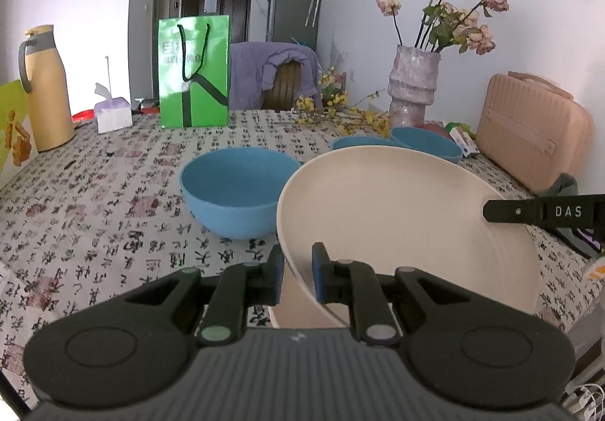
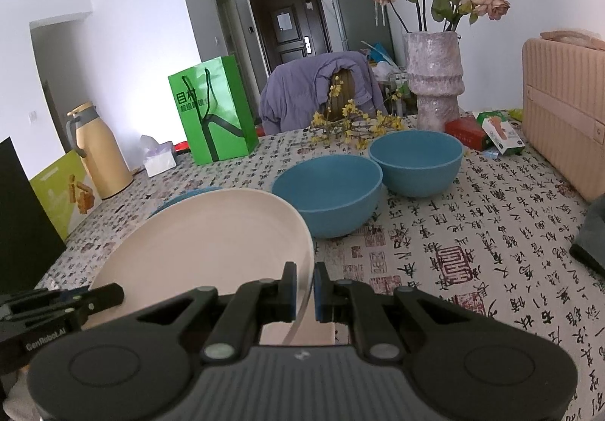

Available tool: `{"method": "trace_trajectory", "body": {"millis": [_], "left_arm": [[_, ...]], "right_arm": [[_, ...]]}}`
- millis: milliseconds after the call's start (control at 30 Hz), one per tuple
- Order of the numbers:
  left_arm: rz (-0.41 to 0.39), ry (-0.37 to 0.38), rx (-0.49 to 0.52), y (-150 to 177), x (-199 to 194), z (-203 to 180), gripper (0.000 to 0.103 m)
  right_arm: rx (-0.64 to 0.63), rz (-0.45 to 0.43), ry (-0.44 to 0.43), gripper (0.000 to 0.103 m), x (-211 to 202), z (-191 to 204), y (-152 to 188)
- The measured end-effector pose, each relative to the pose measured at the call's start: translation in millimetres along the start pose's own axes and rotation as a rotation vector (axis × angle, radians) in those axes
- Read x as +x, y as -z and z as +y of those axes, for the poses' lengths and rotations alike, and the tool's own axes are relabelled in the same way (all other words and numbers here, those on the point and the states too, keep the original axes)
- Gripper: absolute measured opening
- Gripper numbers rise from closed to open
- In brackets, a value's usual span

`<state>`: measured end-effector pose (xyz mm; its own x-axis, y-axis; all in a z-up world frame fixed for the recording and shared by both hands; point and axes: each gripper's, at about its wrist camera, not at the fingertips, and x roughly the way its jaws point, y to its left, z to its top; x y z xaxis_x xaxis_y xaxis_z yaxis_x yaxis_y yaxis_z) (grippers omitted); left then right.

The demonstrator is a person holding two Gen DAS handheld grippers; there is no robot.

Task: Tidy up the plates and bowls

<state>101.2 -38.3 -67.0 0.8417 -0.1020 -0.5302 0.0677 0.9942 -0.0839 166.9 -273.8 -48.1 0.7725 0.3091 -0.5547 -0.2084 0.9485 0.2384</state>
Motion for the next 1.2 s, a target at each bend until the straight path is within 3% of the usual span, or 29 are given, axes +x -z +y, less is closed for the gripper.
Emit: {"method": "trace_trajectory", "body": {"millis": [1200], "left_arm": [[0.092,-0.019,-0.009,22,34,8,0.015]], "right_arm": [[-0.036,0.046,0.045,0.009,38,-1,33]]}}
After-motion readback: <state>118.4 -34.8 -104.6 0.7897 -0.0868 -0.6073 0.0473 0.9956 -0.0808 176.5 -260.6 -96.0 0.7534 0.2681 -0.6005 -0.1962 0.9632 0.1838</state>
